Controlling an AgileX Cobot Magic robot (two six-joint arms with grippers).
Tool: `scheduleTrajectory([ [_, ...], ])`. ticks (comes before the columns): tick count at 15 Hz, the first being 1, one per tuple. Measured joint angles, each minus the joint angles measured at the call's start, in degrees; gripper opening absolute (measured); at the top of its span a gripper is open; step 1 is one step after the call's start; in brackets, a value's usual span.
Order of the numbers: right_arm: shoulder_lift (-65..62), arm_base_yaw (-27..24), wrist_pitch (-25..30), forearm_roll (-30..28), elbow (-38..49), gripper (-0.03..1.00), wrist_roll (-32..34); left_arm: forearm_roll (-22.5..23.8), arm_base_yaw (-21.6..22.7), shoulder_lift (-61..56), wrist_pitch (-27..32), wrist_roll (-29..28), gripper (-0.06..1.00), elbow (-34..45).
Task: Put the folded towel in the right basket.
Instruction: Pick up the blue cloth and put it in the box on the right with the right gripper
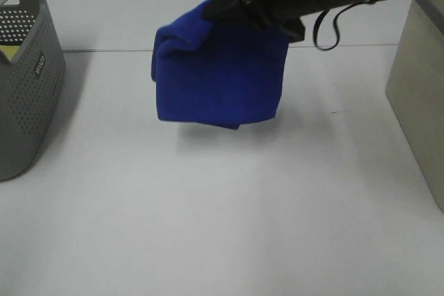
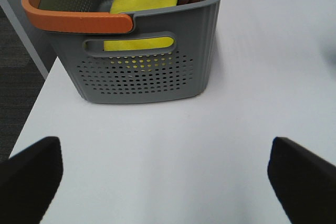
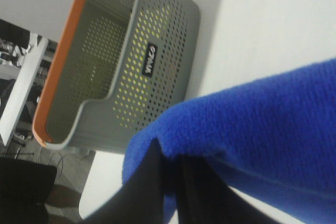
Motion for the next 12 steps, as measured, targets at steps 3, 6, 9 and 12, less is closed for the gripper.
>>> scheduleTrajectory([
  [3, -7.73, -8.14, 0.46, -0.29, 0.00, 0.05, 0.00, 0.00, 0.00, 0.00, 0.00, 0.00, 0.99, 0.00],
  [6, -12.78, -19.02, 2.75, -0.40, 0.00, 0.05, 0.00, 0.00, 0.00, 0.00, 0.00, 0.00, 0.99, 0.00],
  [9, -15.87, -31.05, 6.42, -0.46, 0.00, 0.05, 0.00, 0.00, 0.00, 0.00, 0.00, 0.00, 0.99, 0.00],
  [12, -16.73, -42.40, 7.91, 3.15, 0.00, 0.05, 0.00, 0.00, 0.00, 0.00, 0.00, 0.00, 0.99, 0.00],
])
